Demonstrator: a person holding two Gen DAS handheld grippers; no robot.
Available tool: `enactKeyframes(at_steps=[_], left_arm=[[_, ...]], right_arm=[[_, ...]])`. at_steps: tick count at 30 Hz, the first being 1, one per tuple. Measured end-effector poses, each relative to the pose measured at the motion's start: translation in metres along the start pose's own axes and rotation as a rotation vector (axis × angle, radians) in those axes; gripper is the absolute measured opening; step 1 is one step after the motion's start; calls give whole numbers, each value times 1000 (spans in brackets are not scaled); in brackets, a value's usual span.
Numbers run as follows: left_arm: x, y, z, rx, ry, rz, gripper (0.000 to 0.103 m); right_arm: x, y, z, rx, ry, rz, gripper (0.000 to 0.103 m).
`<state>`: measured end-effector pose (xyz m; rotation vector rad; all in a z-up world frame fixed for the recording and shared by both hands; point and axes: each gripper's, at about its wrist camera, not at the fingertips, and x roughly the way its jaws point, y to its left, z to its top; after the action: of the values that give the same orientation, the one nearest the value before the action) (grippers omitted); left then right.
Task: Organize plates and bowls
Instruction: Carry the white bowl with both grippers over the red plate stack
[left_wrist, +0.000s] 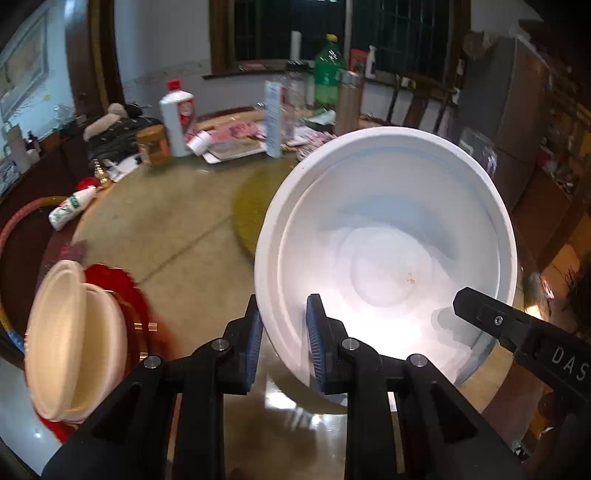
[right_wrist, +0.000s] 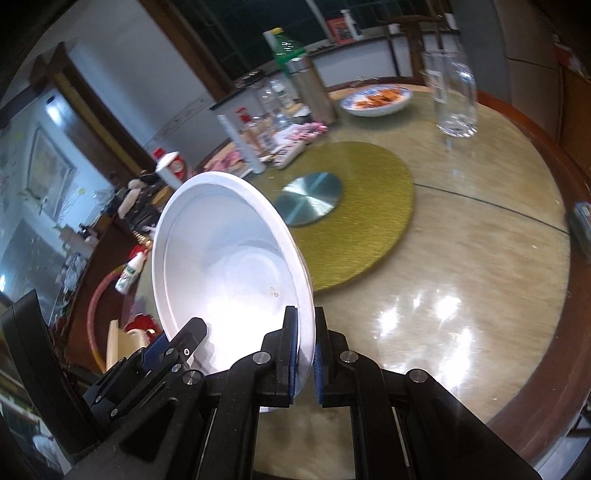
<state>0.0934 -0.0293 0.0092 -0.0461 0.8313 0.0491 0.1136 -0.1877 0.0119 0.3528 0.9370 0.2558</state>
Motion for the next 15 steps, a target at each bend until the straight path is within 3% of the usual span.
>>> enactKeyframes(at_steps=[15], left_arm=[[-64, 92, -12, -125, -109, 94, 21]], right_arm=[[-3, 104, -8, -171, 2, 157, 7]])
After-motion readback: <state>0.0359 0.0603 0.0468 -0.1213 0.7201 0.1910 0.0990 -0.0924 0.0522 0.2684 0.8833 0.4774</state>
